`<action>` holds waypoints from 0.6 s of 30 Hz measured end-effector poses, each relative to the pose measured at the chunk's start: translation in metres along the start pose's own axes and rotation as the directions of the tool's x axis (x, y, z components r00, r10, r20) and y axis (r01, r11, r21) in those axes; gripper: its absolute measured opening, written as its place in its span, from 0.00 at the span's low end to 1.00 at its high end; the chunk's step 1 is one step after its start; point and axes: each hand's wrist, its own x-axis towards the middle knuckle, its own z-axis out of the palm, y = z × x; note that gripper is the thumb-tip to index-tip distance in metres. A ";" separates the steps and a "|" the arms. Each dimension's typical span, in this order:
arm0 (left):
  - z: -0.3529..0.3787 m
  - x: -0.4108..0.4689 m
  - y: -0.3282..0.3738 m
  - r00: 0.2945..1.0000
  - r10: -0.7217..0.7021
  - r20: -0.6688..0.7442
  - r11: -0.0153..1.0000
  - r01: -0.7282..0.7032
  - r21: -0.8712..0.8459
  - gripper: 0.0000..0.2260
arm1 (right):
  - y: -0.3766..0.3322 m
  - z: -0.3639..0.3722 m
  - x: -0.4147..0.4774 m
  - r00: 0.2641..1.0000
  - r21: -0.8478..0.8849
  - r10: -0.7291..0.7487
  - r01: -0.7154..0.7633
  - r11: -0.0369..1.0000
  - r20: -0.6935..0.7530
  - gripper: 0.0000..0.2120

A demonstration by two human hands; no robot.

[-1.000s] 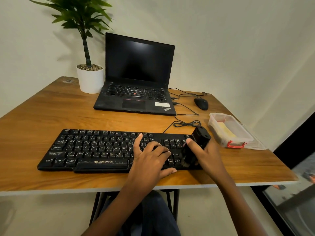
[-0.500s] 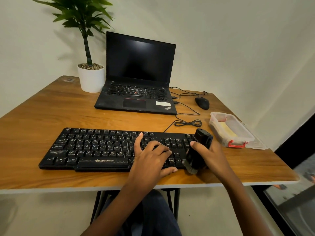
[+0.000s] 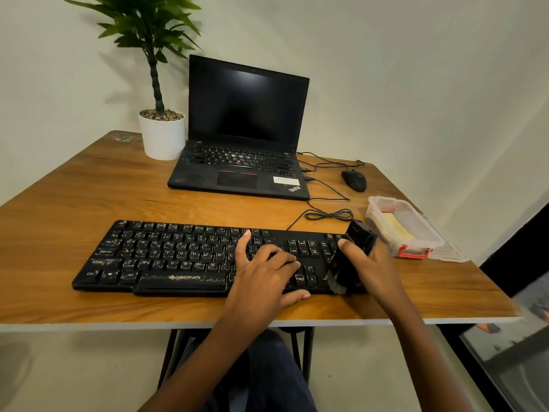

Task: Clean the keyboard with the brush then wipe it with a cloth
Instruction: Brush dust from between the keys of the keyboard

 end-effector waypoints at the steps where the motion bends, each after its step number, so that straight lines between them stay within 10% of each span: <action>1: 0.000 0.000 0.000 1.000 0.000 0.000 1.000 0.000 0.000 0.24 | 0.000 0.002 0.002 1.000 -0.023 -0.015 0.015 1.000 -0.016 0.03; 18: 0.001 -0.001 0.001 1.000 -0.007 -0.006 1.000 0.007 -0.006 0.24 | 0.001 0.013 0.020 0.999 -0.078 -0.049 0.049 0.996 -0.002 0.05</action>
